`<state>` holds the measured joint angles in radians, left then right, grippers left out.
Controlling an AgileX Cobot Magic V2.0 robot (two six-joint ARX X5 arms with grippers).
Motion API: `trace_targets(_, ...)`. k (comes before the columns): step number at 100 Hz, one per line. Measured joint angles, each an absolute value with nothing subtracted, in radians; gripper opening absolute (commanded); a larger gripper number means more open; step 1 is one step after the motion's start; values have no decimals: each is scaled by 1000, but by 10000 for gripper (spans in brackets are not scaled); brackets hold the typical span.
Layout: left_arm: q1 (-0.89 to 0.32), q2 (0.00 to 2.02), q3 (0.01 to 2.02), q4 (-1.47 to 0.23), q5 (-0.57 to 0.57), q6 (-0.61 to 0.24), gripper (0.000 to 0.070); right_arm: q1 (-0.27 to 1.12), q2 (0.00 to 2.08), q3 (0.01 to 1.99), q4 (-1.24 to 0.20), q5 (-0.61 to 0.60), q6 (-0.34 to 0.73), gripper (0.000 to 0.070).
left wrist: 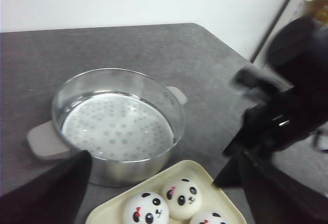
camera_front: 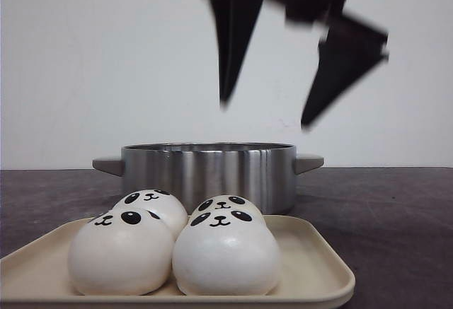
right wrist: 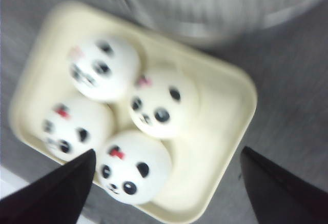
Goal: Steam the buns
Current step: 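Lower the right gripper onto the back panda bun nearest it and grasp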
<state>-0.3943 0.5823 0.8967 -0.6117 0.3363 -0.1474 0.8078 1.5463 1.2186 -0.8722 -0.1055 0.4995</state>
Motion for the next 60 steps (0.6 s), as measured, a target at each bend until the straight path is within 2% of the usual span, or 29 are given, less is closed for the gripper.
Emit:
trace_targets(22,-429,582,897,-612,336,-148,557,811,1694,1219,-791,-131,527,536)
trace_targets(43,-450,582,897,-613,336,-148,557,811,1713,1219,-691,-131,561,527)
trace_targets(60,-466,582,897,-613,336,-148,556,810,1752,1219,-683,-120,583,522)
